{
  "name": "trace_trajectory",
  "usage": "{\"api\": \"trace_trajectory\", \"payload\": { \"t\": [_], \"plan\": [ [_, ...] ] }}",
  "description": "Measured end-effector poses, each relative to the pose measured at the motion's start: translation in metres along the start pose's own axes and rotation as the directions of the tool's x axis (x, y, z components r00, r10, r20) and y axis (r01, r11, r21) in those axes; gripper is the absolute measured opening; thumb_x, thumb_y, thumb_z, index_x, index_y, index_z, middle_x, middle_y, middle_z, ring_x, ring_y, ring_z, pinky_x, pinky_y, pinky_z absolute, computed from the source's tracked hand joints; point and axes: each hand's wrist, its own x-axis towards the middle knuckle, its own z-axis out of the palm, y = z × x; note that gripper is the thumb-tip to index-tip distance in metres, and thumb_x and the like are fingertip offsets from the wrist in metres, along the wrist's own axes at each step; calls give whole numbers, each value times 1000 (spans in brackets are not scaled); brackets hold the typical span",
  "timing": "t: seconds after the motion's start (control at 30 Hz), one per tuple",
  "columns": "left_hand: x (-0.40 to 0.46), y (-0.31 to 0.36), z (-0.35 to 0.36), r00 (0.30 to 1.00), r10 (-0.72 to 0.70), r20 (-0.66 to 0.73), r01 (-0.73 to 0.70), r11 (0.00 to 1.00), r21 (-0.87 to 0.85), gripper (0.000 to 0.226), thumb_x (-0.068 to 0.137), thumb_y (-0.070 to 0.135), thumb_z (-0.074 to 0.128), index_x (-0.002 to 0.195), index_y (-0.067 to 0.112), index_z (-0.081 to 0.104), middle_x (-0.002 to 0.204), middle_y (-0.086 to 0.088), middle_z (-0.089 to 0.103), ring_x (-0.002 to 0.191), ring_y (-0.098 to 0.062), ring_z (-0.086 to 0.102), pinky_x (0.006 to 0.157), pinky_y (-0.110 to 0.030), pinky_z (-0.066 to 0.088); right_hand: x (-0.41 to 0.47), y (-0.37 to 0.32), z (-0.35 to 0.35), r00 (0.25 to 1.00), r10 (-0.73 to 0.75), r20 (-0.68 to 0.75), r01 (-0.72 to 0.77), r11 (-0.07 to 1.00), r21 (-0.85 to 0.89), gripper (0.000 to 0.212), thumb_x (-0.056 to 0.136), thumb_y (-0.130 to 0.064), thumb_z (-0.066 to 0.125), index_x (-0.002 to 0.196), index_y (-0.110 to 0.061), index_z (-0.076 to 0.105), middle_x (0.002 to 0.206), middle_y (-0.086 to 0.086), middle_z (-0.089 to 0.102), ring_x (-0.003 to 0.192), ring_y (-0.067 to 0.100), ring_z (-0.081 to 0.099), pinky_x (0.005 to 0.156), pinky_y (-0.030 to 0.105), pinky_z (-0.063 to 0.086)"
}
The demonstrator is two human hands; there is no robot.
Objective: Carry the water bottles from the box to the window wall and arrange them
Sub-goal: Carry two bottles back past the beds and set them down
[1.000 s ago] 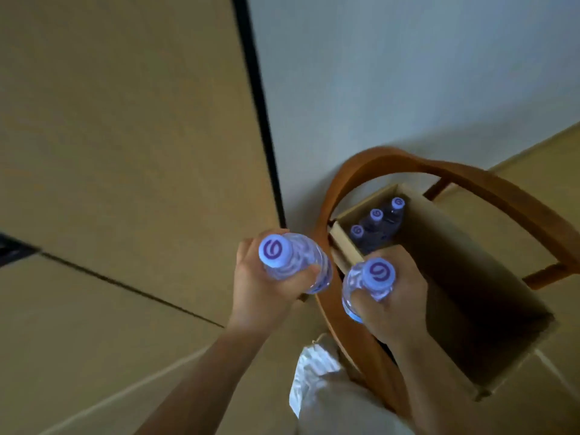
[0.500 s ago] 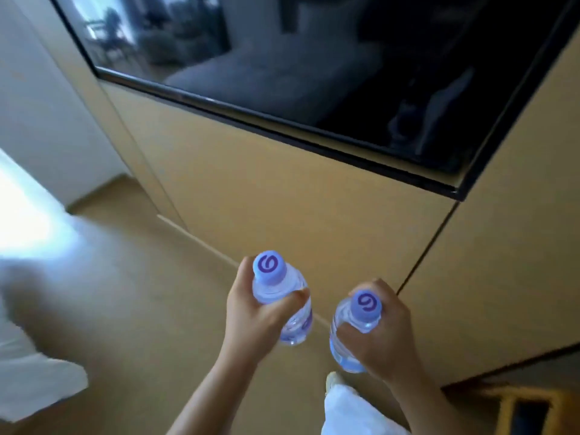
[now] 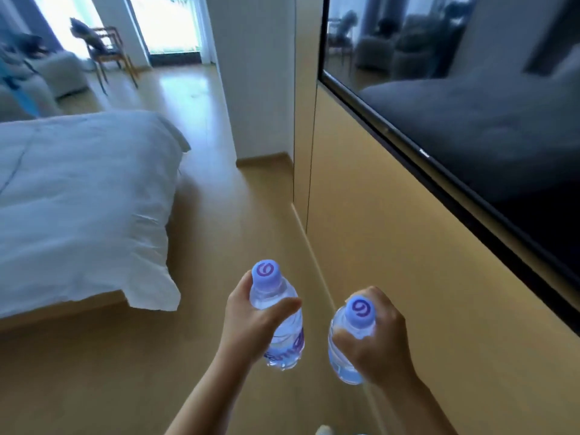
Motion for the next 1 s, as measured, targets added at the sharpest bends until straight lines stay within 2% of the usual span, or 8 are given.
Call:
{"api": "trace_trajectory", "payload": {
  "t": [0.2,0.27,0.37,0.47,0.57,0.63,0.8,1.0],
  "plan": [
    [62,6,-2,971,-14,-238,-1,998,-62,50,40,37,75,84,17,63,74,-4,69,68,-18,67,62,-24,54,97,16,38,978,-111,177,99,992,77,25,50,-15,62,64,-27,45,60,-5,51,57,11,50,55,15,40],
    [81,4,-7,959,-23,-281,6,998,-62,50,41,39,76,84,16,63,74,-5,69,68,-20,67,63,-26,55,119,21,56,968,-131,212,111,989,103,25,52,-17,63,65,-27,45,61,-5,52,56,12,51,55,15,41],
    [120,2,-17,946,-24,-324,7,998,-54,44,42,40,77,79,20,64,72,-4,69,65,-17,67,61,-22,54,154,28,90,957,-148,248,116,983,139,22,57,-21,65,67,-27,46,61,-3,53,56,14,53,56,19,45],
    [169,2,-34,941,-8,-338,-6,999,-39,34,48,34,80,76,23,64,70,0,69,63,-12,67,58,-17,52,192,28,131,945,-178,274,142,979,147,23,61,-22,66,68,-29,46,63,-3,53,56,12,54,55,26,48],
    [226,5,-57,939,17,-343,-29,999,-29,34,46,41,77,76,29,66,69,3,69,62,-9,67,58,-15,51,237,22,174,940,-199,277,152,972,180,19,62,-37,61,69,-32,45,63,-6,53,58,12,55,54,13,44],
    [267,10,-76,940,35,-339,-45,999,-19,35,45,44,76,76,34,66,69,6,70,62,-7,67,57,-14,50,271,14,205,937,-216,275,169,968,185,18,60,-42,56,69,-33,43,62,-5,52,55,10,53,54,11,41],
    [374,25,-131,949,80,-306,-80,997,13,35,47,43,79,78,33,66,69,7,70,61,-6,67,56,-12,49,354,-13,284,935,-243,258,206,965,163,18,62,-32,61,68,-24,46,62,0,53,55,18,53,54,30,47],
    [474,28,-183,949,92,-300,-88,996,26,34,47,46,78,75,34,65,70,7,69,62,-6,66,59,-15,50,423,-28,356,938,-259,232,224,960,167,17,62,-42,55,69,-34,41,62,-4,51,55,12,53,53,20,46]
  ]
}}
